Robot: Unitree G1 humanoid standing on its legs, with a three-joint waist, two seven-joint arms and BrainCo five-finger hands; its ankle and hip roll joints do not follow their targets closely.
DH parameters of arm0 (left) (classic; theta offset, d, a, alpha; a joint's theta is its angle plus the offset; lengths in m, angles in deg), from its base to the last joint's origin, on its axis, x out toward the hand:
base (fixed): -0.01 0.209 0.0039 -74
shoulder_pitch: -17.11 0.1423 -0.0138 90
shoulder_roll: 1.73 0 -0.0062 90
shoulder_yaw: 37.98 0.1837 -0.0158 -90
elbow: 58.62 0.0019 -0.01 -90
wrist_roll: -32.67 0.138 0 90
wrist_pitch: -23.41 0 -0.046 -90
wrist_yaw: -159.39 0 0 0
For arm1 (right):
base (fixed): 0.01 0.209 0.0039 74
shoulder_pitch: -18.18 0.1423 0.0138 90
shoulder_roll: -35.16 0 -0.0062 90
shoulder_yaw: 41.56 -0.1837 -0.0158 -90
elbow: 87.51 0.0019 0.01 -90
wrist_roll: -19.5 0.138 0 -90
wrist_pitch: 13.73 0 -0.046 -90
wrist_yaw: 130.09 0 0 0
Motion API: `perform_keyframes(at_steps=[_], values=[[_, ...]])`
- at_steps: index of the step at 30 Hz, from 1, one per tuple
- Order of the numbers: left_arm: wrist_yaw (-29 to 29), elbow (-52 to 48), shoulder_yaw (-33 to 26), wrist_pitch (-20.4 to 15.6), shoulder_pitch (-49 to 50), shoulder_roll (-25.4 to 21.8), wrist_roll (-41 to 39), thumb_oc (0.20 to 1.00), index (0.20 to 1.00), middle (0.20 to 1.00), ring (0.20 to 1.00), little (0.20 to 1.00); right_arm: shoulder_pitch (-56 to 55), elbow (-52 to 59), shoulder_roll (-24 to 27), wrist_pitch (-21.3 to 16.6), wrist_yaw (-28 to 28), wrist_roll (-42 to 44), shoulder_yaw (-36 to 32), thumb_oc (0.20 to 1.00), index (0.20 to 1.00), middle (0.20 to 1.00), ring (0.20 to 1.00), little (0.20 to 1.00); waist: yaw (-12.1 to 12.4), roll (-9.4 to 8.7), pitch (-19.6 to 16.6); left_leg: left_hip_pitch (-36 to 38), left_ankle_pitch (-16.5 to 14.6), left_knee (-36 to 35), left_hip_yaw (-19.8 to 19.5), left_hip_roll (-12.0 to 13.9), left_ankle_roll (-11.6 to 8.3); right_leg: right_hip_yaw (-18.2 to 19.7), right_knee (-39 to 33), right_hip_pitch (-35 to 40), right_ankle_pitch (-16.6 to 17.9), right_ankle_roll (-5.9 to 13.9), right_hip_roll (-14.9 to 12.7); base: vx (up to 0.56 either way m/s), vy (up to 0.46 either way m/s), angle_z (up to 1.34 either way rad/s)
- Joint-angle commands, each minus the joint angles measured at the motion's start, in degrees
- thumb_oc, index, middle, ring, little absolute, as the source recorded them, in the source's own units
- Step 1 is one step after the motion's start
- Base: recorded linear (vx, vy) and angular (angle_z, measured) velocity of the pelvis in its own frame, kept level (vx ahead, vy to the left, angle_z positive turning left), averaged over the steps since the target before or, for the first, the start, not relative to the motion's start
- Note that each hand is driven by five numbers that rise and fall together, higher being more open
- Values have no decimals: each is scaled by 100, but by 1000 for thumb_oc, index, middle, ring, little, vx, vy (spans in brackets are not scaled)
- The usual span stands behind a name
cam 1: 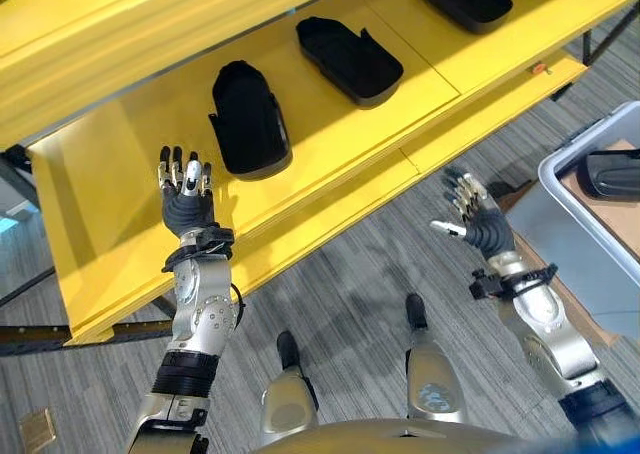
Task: Move parts from the plastic box to the shelf.
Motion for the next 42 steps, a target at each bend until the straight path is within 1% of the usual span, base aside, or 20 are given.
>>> perform_keyframes(at_steps=[1, 2, 4, 6, 8, 16, 20, 22, 23, 28, 37, 42], values=[[-190, 120, -54, -73, -540, -402, 873, 1000, 1000, 1000, 1000, 1000, 150, 317, -314, -454, 88, 285, -13, 1000, 1000, 1000, 1000, 1000, 16, -288, -163, -205, 31, 383, -96, -27, 220, -204, 676, 271, -489, -164, 5, 49, 33, 9], [-238, 167, -27, -69, -468, -321, 766, 1000, 1000, 1000, 1000, 1000, 275, 308, -374, -467, 91, 349, 66, 1000, 1000, 1000, 1000, 1000, 49, -294, -177, -180, 28, 367, -116, -35, 231, -240, 666, 317, -497, -161, -10, 49, 23, 22], [-134, 167, 50, 4, -346, -355, 1350, 1000, 1000, 1000, 1000, 1000, 681, 242, -531, -466, 88, 444, 328, 1000, 1000, 1000, 1000, 1000, 164, -350, -239, -123, 20, 309, -166, -76, 261, -337, 621, 448, -520, -158, -56, 57, 22, 22], [-59, 140, 27, 19, -280, -378, 1568, 1000, 1000, 1000, 1000, 1000, 828, 212, -585, -465, 95, 457, 423, 1000, 1000, 1000, 1000, 1000, 218, -372, -281, -114, 25, 283, -192, -93, 271, -389, 592, 493, -524, -149, -80, 47, 21, 20], [-3, 201, 73, 49, -250, -351, 1699, 1000, 1000, 1000, 1000, 1000, 1132, 49, -775, -446, 48, 503, 642, 1000, 1000, 1000, 1000, 1000, 339, -415, -329, -105, 37, 227, -253, -126, 292, -476, 536, 579, -529, -143, -108, 51, 14, 19], [404, 641, 243, 92, -637, -435, 2198, 1000, 1000, 1000, 1000, 1000, 1932, -480, -1230, -542, -256, 600, 960, 1000, 1000, 1000, 1000, 1000, 503, -464, -252, -206, 66, 218, -354, -185, 322, -598, 528, 593, -543, -153, -151, 3, 11, 6], [599, 829, 388, 85, -952, -475, 2326, 1000, 1000, 1000, 1000, 1000, 2259, -727, -1318, -590, -432, 576, 991, 1000, 1000, 1000, 1000, 1000, 545, -478, -108, -316, 78, 266, -371, -192, 331, -603, 587, 494, -538, -161, -152, -37, 18, 7], [601, 832, 389, 84, -959, -475, 2327, 1000, 1000, 1000, 1000, 1000, 2264, -731, -1319, -591, -433, 575, 989, 1000, 1000, 1000, 1000, 1000, 547, -479, -104, -318, 77, 269, -371, -191, 331, -602, 590, 491, -539, -161, -152, -22, 7, 1], [775, 958, 490, 96, -1184, -504, 2494, 1000, 1000, 1000, 1000, 1000, 2493, -844, -1371, -628, -587, 509, 996, 1000, 1000, 1000, 1000, 1000, 562, -488, 10, -405, 78, 330, -383, -189, 339, -602, 644, 401, -533, -166, -148, -57, 21, 1], [934, 1205, 681, 100, -1487, -479, 2479, 1000, 1000, 1000, 1000, 1000, 2841, -1083, -1447, -673, -828, 370, 1069, 1000, 1000, 1000, 1000, 1000, 566, -474, 206, -543, 86, 421, -384, -190, 343, -569, 758, 239, -524, -182, -150, -51, 21, -1], [1038, 1374, 857, 114, -1733, -446, 2510, 1000, 1000, 1000, 1000, 1000, 3416, -1258, -1412, -686, -1080, 34, 1074, 1000, 1000, 1000, 1000, 1000, 535, -472, 474, -762, 97, 557, -376, -173, 343, -484, 943, -60, -515, -208, -140, -15, 4, 0], [1099, 1379, 886, 84, -1809, -454, 2484, 1000, 1000, 1000, 1000, 1000, 3777, -1509, -1462, -715, -1249, 40, 1037, 1000, 1000, 1000, 1000, 1000, 547, -451, 550, -886, 100, 617, -382, -161, 343, -464, 1022, -205, -509, -218, -144, -20, 1, -2]])
